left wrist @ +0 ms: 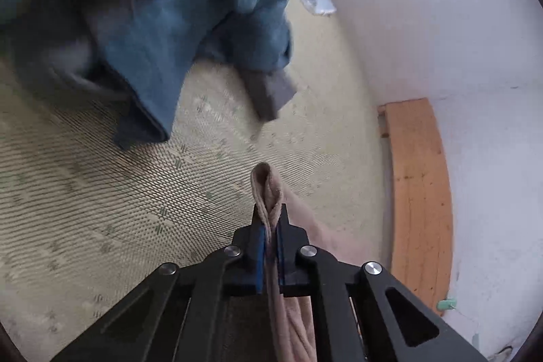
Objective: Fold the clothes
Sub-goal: 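Regrasp the shirt's end with the left gripper, then lift the tan shirt off the mat with both grippers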
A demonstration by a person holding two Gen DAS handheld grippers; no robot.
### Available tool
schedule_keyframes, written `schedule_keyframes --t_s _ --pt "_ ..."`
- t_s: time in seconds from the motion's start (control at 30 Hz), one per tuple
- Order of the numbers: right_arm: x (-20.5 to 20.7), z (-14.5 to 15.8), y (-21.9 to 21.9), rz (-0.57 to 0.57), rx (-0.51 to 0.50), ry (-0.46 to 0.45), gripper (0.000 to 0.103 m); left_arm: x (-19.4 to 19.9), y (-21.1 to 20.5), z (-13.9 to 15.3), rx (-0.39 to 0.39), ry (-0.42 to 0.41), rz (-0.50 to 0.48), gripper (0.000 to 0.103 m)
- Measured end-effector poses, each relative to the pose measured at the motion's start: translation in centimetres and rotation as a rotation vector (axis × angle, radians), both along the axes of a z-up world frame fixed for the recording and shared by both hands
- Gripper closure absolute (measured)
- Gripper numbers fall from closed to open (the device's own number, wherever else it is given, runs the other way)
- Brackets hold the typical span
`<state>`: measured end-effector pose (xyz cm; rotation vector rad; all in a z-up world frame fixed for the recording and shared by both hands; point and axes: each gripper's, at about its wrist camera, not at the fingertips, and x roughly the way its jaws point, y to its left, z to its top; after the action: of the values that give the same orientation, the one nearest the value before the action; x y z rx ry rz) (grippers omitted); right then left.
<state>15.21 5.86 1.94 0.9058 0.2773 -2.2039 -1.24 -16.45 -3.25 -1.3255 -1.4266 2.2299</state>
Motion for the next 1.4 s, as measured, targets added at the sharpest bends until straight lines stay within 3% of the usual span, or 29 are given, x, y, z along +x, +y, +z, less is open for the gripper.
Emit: schedule_keyframes --t_s 0.17,0.3,0.4,0.7,0.9,1.1,1.4 --pt "1.9 1.6 -0.8 0.054 -0.057 0.017 0.099 2.9 -1.9 5.3 -0.029 0.103 0.049 0.099" --pt "3.4 2.4 -1.3 0.072 -0.109 0.037 0.099 2.0 -0.8 9.6 -0.082 0.127 0.026 0.099" --pt "3.5 2.2 -0.1 0.006 -0.147 0.023 0.099 0.8 1.5 11.4 -0.126 0.127 -0.006 0.099" --pt "3.2 2.1 10.6 -0.294 -0.291 -0.029 0.099 -3.4 13.6 14.6 -0.170 0.114 -0.103 0.099" --pt "3.2 0.8 18.4 -0.484 -0.332 -0.047 0.100 -5.3 22.8 15.7 -0.239 0.087 -0.162 0.099" --pt "3.6 -0.7 23.8 -0.587 -0.344 -0.066 0.100 -7.2 30.8 14.9 -0.319 0.060 -0.222 0.099" --pt "3.7 -2.3 29.9 -0.696 -0.381 -0.093 0.100 -10.1 38.5 12.3 -0.405 0.009 -0.268 0.099"
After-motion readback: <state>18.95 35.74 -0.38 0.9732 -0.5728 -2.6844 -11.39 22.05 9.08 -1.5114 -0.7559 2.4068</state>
